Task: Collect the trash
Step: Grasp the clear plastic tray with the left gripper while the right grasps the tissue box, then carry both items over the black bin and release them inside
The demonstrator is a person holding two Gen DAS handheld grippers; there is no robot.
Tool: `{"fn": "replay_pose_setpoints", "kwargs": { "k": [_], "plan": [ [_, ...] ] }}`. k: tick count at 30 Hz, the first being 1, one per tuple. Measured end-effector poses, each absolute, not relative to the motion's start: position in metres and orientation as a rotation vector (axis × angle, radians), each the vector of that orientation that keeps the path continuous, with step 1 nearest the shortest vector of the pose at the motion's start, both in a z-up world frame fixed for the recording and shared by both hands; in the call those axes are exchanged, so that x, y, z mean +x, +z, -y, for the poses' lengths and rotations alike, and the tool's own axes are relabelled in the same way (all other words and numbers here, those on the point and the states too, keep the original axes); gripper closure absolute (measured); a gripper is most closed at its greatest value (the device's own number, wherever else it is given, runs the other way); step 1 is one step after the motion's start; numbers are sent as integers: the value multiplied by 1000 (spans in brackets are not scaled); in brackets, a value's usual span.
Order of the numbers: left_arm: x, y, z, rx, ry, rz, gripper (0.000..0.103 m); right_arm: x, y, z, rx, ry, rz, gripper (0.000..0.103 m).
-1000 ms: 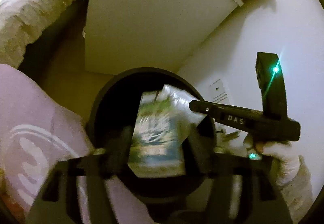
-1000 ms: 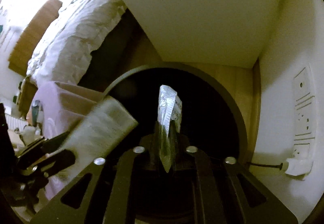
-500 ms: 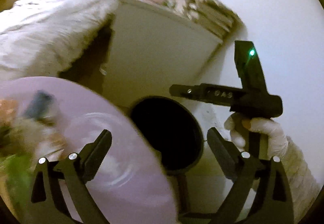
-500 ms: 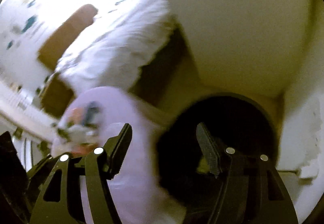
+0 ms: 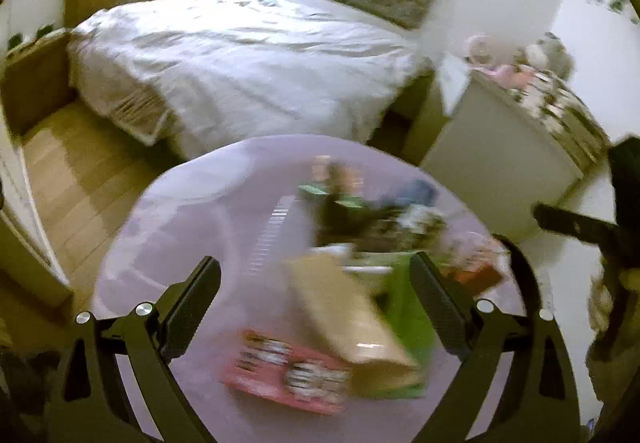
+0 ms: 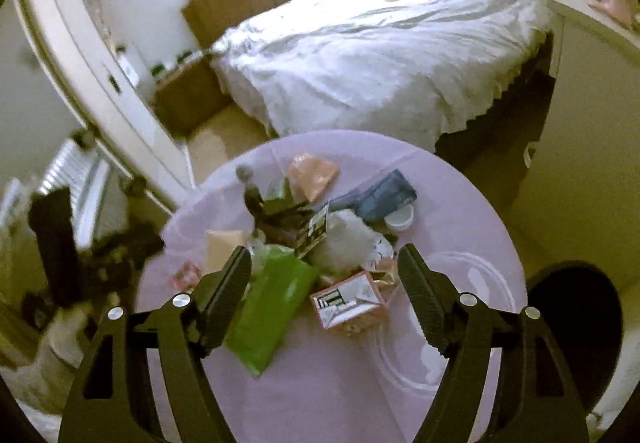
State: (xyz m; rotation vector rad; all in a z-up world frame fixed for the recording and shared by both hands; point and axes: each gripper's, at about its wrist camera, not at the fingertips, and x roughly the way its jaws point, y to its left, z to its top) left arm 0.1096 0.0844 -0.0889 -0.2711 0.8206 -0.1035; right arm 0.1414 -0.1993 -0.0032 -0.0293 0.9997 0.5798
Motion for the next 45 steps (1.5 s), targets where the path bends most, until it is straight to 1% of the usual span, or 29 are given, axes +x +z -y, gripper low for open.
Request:
{"fn": "replay_pose_setpoints", "kwargs": {
  "k": [5,7,10,12,14,16,17,18,20,25,28,32,35,38,41,45],
  "plan": [
    [137,-112,-102,-240,-120,-887,9,147,-36,192,-42,483,-1081,25],
    [146,-119,-99,-218,-150,-914,9,140,-45,193,-45,496,-1085,25],
    [161,-131,-93,-168,-169,-948,11,131,-61,185,-139,487,-1076,25],
    [170,-141,-92,-162,-171,-982,23,129,-71,180,-193,483,-1079,25],
    [179,-149,-95,-184,-173,-1018,38,130,-80,178,-218,479,-1078,25],
    [184,-155,-99,-210,-180,-1033,46,131,-87,178,-223,480,-1068,25],
    [185,-156,-99,-220,-189,-1034,53,131,-88,177,-224,479,-1067,35],
    [186,-157,-100,-224,-195,-1033,57,132,-90,177,-221,482,-1077,46],
    [185,-157,-99,-215,-189,-1030,60,133,-91,177,-216,486,-1074,46],
    [169,-136,-111,-284,-168,-948,62,130,-80,182,-164,524,-1046,46],
    [149,-101,-111,-322,-171,-852,62,129,-62,193,-88,560,-1011,46],
    [126,-54,-85,-316,-252,-751,62,126,-30,214,34,617,-944,46],
    [121,-27,-43,-304,-348,-716,62,127,-10,232,107,636,-900,46],
    [126,-20,-1,-304,-443,-716,62,130,9,265,167,597,-839,46],
    [137,-23,52,-290,-538,-739,62,136,22,307,207,512,-792,46],
    [156,-42,123,-270,-640,-787,62,148,26,377,248,361,-781,46]
  ]
}}
